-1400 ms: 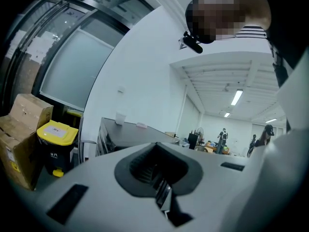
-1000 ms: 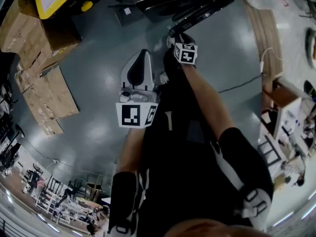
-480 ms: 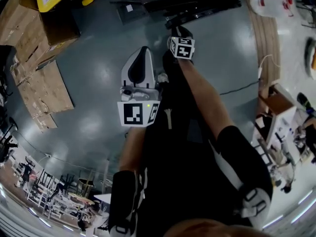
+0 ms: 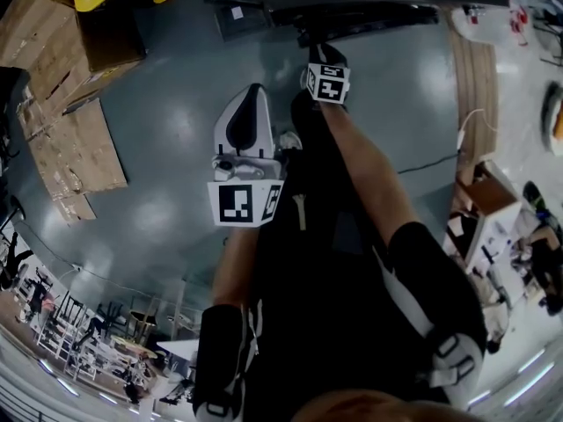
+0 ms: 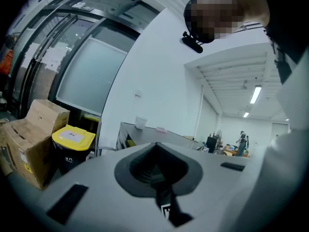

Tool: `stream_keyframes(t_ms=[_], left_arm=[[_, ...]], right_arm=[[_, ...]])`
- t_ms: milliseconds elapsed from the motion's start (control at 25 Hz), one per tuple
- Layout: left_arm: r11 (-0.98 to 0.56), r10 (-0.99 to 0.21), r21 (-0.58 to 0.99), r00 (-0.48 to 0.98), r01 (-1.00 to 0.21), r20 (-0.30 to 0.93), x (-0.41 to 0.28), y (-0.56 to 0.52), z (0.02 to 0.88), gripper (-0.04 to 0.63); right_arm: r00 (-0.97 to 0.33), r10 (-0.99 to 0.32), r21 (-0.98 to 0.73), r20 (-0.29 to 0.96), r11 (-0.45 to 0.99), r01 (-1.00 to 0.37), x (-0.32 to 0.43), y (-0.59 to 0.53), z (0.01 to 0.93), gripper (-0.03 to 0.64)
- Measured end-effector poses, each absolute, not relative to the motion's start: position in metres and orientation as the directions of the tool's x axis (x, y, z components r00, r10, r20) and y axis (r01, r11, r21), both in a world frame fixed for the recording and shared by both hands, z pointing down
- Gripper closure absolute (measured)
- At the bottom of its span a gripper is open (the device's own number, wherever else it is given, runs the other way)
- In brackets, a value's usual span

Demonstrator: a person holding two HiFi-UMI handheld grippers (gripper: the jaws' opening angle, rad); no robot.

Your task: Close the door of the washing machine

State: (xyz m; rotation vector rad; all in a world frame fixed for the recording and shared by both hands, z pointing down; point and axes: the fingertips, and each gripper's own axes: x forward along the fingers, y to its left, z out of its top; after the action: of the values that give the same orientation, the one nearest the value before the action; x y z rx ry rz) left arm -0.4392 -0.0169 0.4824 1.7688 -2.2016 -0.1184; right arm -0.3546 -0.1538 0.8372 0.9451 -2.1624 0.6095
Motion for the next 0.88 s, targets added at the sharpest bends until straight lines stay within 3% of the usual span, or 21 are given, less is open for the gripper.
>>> stream_keyframes(t_ms=[440, 680, 880], left_arm=[[0.239, -0.967, 0.252, -0.207, -0.938, 0.145, -0.426, 0.018, 0.452, 0.591], [0.225, -0.973, 0.257, -0.205, -0.940, 0.102, -0.405, 0.066, 0.405, 0.591], [0.171, -0.984, 0.267, -0.152, -0.949, 0.090, -0.380, 0.091, 0.364, 0.591]], right_arm=[[-0.540, -0.378, -0.168, 0.752, 0.683, -0.711, -0.347, -0.146, 0.809, 0.537], [-0.610, -0.375, -0.171, 0.697, 0.740, -0.650, -0.318, -0.101, 0.702, 0.564], [-0.683, -0.466, -0.187, 0.563, 0.733, -0.654, -0.280, -0.073, 0.567, 0.584]])
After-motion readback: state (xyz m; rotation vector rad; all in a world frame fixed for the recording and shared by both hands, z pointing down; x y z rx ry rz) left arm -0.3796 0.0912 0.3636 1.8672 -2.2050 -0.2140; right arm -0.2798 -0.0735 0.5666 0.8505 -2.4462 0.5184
